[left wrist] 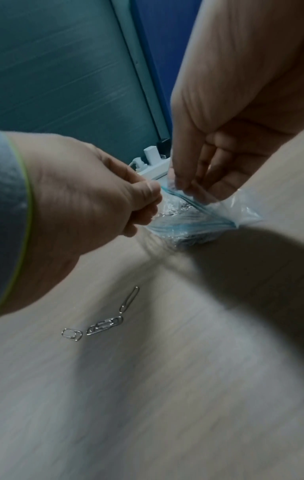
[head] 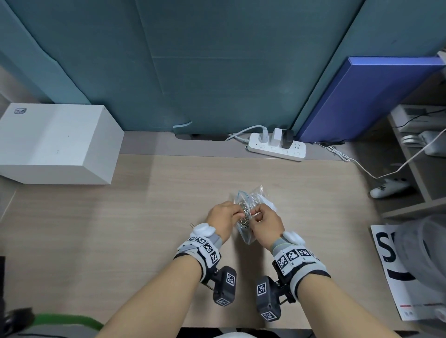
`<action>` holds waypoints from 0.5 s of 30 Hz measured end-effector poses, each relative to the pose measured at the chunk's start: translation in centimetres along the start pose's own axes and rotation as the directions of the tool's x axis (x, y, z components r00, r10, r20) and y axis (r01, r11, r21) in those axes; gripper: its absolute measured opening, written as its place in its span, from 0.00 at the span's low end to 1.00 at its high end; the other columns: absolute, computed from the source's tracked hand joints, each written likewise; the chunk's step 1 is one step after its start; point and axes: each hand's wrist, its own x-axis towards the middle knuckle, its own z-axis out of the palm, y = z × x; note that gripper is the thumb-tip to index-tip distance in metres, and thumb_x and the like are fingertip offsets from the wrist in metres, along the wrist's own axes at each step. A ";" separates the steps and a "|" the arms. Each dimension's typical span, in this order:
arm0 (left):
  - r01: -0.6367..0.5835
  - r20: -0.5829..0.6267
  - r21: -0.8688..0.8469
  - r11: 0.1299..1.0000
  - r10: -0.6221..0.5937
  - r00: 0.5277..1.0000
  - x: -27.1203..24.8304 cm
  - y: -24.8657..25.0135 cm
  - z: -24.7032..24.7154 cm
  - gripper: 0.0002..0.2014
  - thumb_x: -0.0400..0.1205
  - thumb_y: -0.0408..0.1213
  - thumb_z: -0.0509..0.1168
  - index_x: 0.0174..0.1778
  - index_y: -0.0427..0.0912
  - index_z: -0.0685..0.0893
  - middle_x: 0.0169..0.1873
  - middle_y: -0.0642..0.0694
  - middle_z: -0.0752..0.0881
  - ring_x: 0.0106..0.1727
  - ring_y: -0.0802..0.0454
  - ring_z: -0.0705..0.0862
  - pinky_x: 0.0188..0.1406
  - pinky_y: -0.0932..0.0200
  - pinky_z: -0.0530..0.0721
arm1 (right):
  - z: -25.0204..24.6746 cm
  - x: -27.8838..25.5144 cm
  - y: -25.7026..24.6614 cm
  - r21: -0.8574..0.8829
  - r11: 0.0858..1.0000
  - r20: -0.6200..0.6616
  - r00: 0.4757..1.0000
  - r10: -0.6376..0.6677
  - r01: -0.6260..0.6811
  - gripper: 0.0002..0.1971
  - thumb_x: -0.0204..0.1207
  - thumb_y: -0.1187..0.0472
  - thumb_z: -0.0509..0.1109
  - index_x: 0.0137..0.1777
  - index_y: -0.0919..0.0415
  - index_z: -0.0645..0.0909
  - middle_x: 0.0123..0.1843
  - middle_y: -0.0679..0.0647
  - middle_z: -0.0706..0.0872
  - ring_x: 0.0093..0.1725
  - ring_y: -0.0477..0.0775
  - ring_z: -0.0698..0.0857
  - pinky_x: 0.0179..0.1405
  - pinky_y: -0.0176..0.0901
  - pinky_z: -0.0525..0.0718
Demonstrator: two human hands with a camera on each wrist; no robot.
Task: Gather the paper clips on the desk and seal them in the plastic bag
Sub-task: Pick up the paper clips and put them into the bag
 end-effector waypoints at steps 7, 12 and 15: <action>0.241 -0.186 0.039 0.970 -0.230 0.955 -2.9 -5.3 -3.7 0.11 0.81 0.30 0.70 0.54 0.49 0.91 0.48 0.51 0.88 0.49 0.52 0.86 0.54 0.55 0.84 | -0.2 0.4 -0.1 0.017 1.000 0.002 1.000 0.023 -0.024 0.09 0.78 0.68 0.66 0.48 0.53 0.82 0.34 0.46 0.84 0.33 0.49 0.82 0.32 0.40 0.78; 0.307 -0.072 0.158 0.939 -0.299 0.952 -6.1 -7.7 -4.1 0.11 0.79 0.33 0.74 0.56 0.47 0.91 0.50 0.51 0.85 0.51 0.49 0.85 0.53 0.54 0.84 | 0.1 0.6 -0.2 0.013 1.000 0.013 1.000 0.008 -0.008 0.08 0.79 0.67 0.66 0.49 0.53 0.82 0.35 0.46 0.84 0.34 0.49 0.82 0.31 0.39 0.77; 0.278 -0.041 0.150 0.949 -0.275 0.961 -6.5 -7.3 -3.6 0.11 0.78 0.33 0.76 0.55 0.48 0.91 0.49 0.53 0.85 0.49 0.50 0.86 0.51 0.56 0.84 | 0.3 0.6 -0.4 0.009 1.000 0.027 1.000 0.007 -0.007 0.08 0.78 0.67 0.66 0.49 0.53 0.81 0.35 0.46 0.84 0.35 0.51 0.83 0.32 0.40 0.77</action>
